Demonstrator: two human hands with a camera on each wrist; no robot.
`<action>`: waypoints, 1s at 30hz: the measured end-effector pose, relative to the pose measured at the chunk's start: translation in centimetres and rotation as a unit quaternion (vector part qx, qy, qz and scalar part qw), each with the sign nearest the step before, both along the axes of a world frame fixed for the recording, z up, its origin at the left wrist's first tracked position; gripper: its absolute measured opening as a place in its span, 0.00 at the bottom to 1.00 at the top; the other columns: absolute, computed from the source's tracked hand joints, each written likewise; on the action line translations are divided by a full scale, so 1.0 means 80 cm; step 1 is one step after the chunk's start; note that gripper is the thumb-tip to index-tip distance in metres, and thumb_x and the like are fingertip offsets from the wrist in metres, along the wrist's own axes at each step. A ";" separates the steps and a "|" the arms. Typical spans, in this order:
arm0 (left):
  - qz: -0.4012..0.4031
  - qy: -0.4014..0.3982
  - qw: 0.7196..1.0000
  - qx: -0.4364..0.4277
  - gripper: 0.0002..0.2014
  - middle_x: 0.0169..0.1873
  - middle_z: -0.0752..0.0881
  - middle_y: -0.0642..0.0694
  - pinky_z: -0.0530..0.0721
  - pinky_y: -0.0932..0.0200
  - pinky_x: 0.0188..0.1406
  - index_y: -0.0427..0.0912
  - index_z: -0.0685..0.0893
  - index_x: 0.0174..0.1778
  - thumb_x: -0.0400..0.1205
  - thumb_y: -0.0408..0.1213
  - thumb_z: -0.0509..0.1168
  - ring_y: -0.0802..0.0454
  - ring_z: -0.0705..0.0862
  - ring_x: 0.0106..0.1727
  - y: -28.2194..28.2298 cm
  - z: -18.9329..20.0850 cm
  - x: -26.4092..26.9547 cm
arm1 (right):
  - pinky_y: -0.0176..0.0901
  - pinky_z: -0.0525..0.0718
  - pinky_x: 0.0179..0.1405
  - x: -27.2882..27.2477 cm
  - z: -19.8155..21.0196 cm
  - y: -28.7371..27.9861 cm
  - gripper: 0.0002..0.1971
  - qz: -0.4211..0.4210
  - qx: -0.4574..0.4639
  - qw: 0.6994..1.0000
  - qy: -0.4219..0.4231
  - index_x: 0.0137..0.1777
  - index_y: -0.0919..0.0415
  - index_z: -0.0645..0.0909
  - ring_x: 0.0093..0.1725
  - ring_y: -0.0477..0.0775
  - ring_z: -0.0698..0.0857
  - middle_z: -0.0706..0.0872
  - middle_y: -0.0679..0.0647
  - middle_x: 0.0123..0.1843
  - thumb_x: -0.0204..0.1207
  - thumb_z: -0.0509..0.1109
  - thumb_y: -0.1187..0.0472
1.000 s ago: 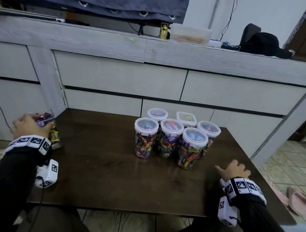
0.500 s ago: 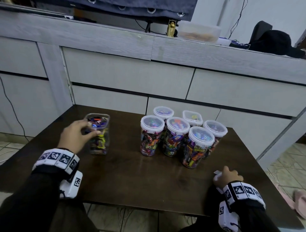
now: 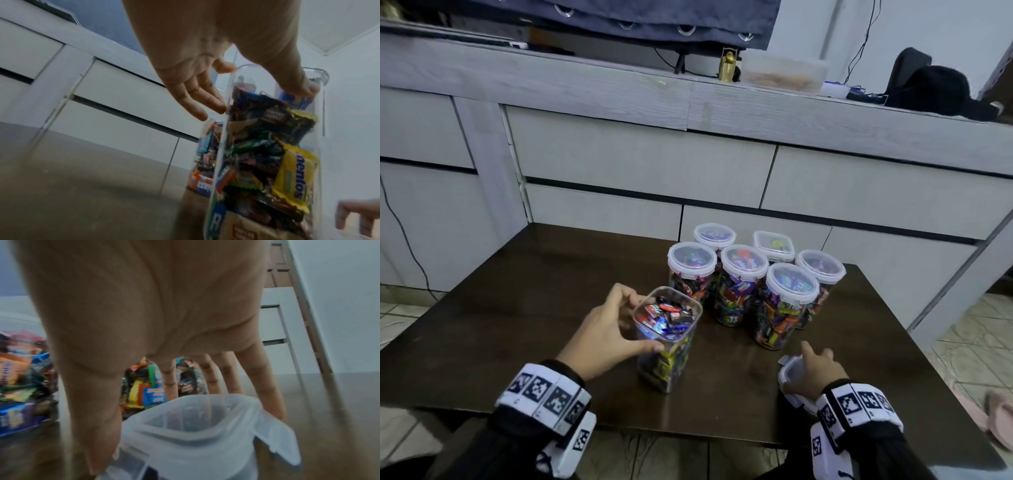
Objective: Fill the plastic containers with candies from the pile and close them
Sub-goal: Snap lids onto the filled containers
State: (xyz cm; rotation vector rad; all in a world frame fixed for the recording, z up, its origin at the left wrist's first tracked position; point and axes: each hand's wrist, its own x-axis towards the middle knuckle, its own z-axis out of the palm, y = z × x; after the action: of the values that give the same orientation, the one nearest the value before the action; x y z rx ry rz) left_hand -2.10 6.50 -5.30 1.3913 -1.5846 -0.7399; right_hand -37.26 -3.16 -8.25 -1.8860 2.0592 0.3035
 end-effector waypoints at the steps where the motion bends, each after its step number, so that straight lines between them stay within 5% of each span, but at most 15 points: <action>1: 0.005 -0.010 1.000 -0.001 0.39 0.59 0.85 0.63 0.86 0.55 0.55 0.65 0.69 0.53 0.52 0.66 0.82 0.65 0.85 0.57 -0.003 -0.004 -0.009 | 0.55 0.76 0.69 0.006 0.000 0.004 0.45 0.014 -0.001 1.000 -0.006 0.79 0.51 0.56 0.71 0.68 0.72 0.65 0.63 0.71 0.66 0.75 0.41; 4: -0.016 -0.031 0.999 0.011 0.51 0.60 0.74 0.70 0.82 0.60 0.60 0.75 0.63 0.67 0.49 0.67 0.83 0.71 0.79 0.60 -0.013 -0.009 -0.031 | 0.55 0.76 0.68 0.025 0.002 0.011 0.45 0.062 0.010 0.998 -0.019 0.78 0.49 0.56 0.70 0.68 0.72 0.68 0.63 0.70 0.65 0.75 0.40; 7: -0.059 -0.026 0.998 0.011 0.53 0.64 0.67 0.73 0.79 0.63 0.67 0.73 0.64 0.72 0.52 0.66 0.82 0.75 0.74 0.66 -0.022 -0.008 -0.044 | 0.51 0.77 0.65 0.038 0.017 0.014 0.42 0.110 0.010 0.993 -0.042 0.76 0.50 0.59 0.67 0.65 0.75 0.73 0.61 0.68 0.65 0.74 0.39; 12: -0.091 0.073 0.992 0.040 0.50 0.67 0.79 0.56 0.82 0.51 0.68 0.60 0.65 0.71 0.56 0.49 0.86 0.59 0.82 0.67 -0.028 -0.018 -0.059 | 0.42 0.79 0.49 0.051 0.082 0.017 0.31 0.182 -0.029 0.975 -0.120 0.65 0.44 0.69 0.52 0.49 0.81 0.82 0.49 0.55 0.64 0.75 0.40; 16: -0.095 0.124 0.987 0.035 0.50 0.64 0.80 0.53 0.84 0.51 0.66 0.58 0.63 0.70 0.57 0.45 0.86 0.57 0.83 0.66 -0.030 -0.033 -0.074 | 0.48 0.82 0.57 0.067 0.139 0.023 0.29 0.217 -0.095 0.954 -0.185 0.64 0.41 0.70 0.53 0.50 0.83 0.85 0.49 0.55 0.65 0.76 0.40; 19: -0.098 0.143 0.984 0.039 0.48 0.65 0.81 0.51 0.84 0.47 0.66 0.58 0.67 0.69 0.57 0.47 0.87 0.54 0.84 0.66 -0.035 -0.038 -0.085 | 0.47 0.82 0.52 0.090 0.164 0.031 0.31 0.269 -0.122 0.931 -0.213 0.67 0.40 0.69 0.53 0.49 0.83 0.83 0.47 0.55 0.65 0.76 0.40; 21: -0.100 0.157 0.981 0.046 0.49 0.65 0.81 0.49 0.84 0.44 0.66 0.58 0.68 0.69 0.56 0.49 0.88 0.52 0.84 0.67 -0.039 -0.041 -0.090 | 0.43 0.81 0.51 0.109 0.168 0.035 0.32 0.314 -0.104 0.918 -0.219 0.69 0.41 0.69 0.54 0.46 0.82 0.83 0.46 0.59 0.66 0.77 0.41; 25: -0.090 0.158 0.982 0.042 0.52 0.66 0.82 0.51 0.82 0.49 0.67 0.62 0.64 0.71 0.55 0.51 0.88 0.55 0.82 0.69 -0.043 -0.045 -0.094 | 0.52 0.78 0.64 0.136 0.154 0.035 0.34 0.376 -0.092 0.905 -0.175 0.73 0.40 0.68 0.63 0.51 0.78 0.79 0.49 0.65 0.67 0.75 0.38; 30: -0.084 0.161 0.983 0.030 0.54 0.66 0.82 0.45 0.81 0.45 0.70 0.56 0.62 0.73 0.56 0.46 0.88 0.51 0.82 0.70 -0.045 -0.049 -0.095 | 0.57 0.75 0.66 0.144 0.140 0.033 0.35 0.388 -0.104 0.902 -0.157 0.75 0.38 0.66 0.65 0.56 0.75 0.78 0.51 0.67 0.67 0.73 0.36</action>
State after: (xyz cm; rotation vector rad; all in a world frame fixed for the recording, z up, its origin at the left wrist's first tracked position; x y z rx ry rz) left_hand -9.68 2.93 -9.19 1.1210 -1.4434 -1.0651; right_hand -25.71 -0.54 2.95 -2.6167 1.0909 -0.0540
